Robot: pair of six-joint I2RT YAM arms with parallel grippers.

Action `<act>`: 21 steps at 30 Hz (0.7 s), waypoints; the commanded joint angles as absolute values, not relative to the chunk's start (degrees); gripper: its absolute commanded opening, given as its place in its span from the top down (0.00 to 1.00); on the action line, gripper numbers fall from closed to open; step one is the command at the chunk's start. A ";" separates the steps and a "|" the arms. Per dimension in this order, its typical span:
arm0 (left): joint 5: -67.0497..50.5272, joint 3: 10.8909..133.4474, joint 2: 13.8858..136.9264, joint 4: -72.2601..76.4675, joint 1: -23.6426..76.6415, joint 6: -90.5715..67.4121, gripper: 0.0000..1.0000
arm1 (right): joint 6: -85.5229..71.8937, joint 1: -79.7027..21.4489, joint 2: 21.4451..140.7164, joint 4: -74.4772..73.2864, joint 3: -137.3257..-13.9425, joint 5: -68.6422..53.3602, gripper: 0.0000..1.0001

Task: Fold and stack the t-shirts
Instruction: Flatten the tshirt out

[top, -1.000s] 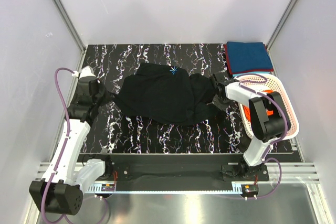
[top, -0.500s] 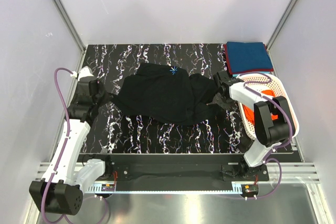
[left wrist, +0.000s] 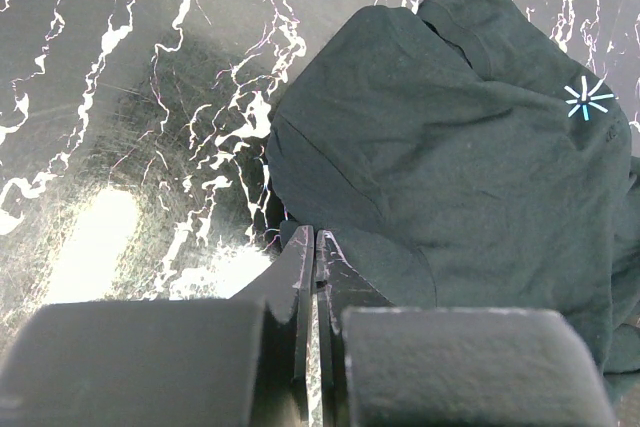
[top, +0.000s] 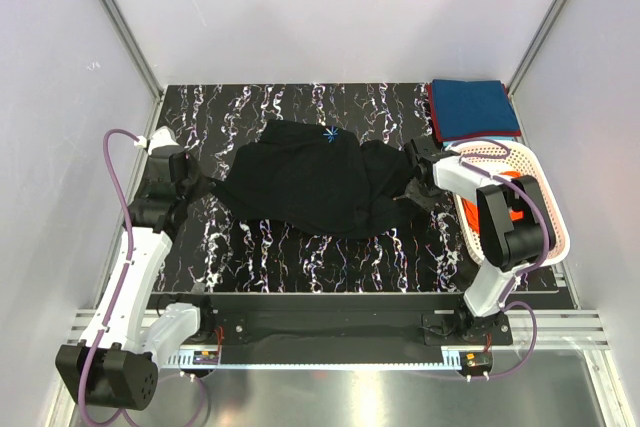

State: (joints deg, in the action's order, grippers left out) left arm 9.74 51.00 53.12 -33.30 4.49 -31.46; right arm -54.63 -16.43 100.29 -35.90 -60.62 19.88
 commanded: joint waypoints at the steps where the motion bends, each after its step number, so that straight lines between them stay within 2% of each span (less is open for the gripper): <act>1: 11.69 52.47 52.38 -30.85 4.13 -30.85 1.00 | -53.79 -16.26 102.21 -34.45 -60.56 19.34 0.64; 6: 11.69 52.21 52.64 -30.59 4.22 -31.02 1.00 | -53.27 -16.35 103.89 -34.45 -60.03 19.33 0.66; 10: 11.16 52.12 52.91 -30.32 4.13 -31.20 1.00 | -52.74 -16.26 103.36 -34.37 -59.77 20.48 0.93; 12: 10.90 52.12 53.00 -30.15 4.22 -31.46 1.00 | -51.95 -16.26 103.10 -34.10 -59.85 20.92 0.99; 18: 8.79 53.17 52.30 -30.06 4.13 -31.38 1.00 | -48.70 -16.26 99.15 -34.89 -61.08 23.29 1.00; 21: 7.91 55.10 51.68 -30.23 4.13 -31.55 1.00 | -47.73 -16.26 91.95 -37.52 -63.01 23.38 1.00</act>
